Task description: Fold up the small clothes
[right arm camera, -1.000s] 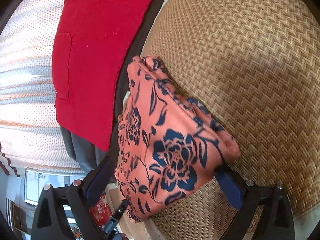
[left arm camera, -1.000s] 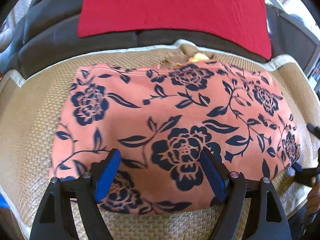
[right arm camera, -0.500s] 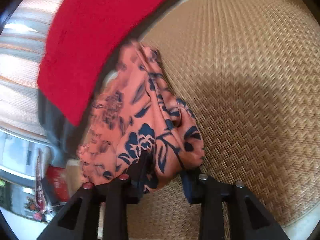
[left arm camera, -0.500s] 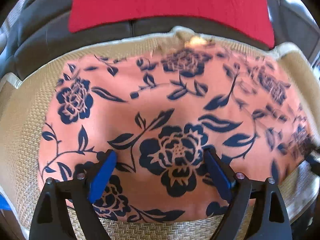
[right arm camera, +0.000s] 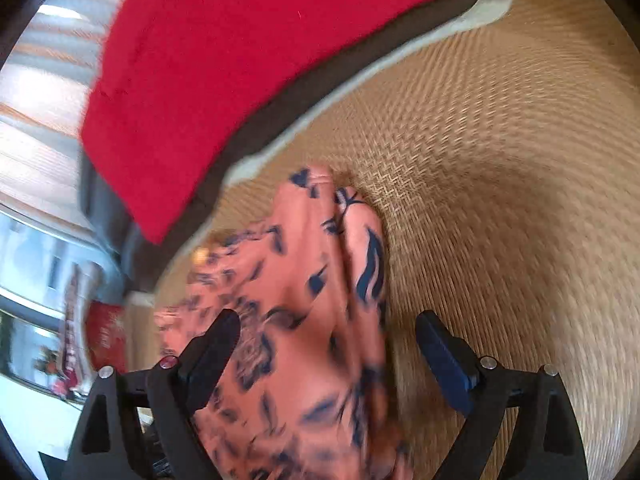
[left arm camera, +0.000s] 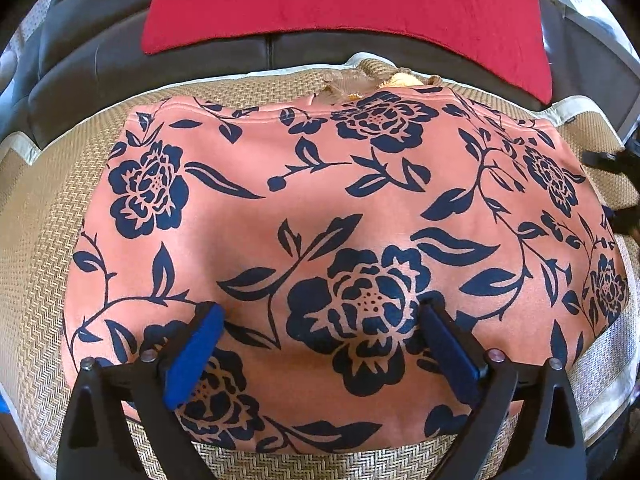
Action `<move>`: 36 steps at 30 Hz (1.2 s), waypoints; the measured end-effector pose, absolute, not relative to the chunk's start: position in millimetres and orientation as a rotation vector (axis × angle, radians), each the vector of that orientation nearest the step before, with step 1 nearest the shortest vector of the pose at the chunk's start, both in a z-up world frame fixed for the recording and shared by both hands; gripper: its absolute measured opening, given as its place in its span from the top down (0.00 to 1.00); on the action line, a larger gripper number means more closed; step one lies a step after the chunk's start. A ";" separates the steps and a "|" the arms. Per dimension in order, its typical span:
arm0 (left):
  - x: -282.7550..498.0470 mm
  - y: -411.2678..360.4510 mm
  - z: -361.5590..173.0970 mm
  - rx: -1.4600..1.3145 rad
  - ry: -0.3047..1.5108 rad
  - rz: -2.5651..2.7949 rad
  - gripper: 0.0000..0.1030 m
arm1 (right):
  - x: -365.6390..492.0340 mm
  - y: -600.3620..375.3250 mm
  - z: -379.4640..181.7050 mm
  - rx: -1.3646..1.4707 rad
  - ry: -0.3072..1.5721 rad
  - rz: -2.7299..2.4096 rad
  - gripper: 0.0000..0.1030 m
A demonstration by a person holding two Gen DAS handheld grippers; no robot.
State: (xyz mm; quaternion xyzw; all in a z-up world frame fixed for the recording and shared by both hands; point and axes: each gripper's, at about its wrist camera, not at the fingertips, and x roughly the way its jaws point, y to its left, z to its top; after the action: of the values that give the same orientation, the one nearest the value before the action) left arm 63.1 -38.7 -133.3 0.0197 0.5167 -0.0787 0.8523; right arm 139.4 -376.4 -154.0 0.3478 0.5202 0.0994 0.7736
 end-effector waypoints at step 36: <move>12.7 118.2 -139.0 -0.402 1.102 0.023 0.50 | 60.7 -303.4 -118.0 0.586 1.039 0.317 0.14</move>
State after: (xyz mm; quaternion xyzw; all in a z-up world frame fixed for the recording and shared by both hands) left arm 12.7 118.2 -139.0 -0.1895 0.5201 0.0109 0.8328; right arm 60.7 -303.4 -118.0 0.2748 0.4871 0.1485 0.8156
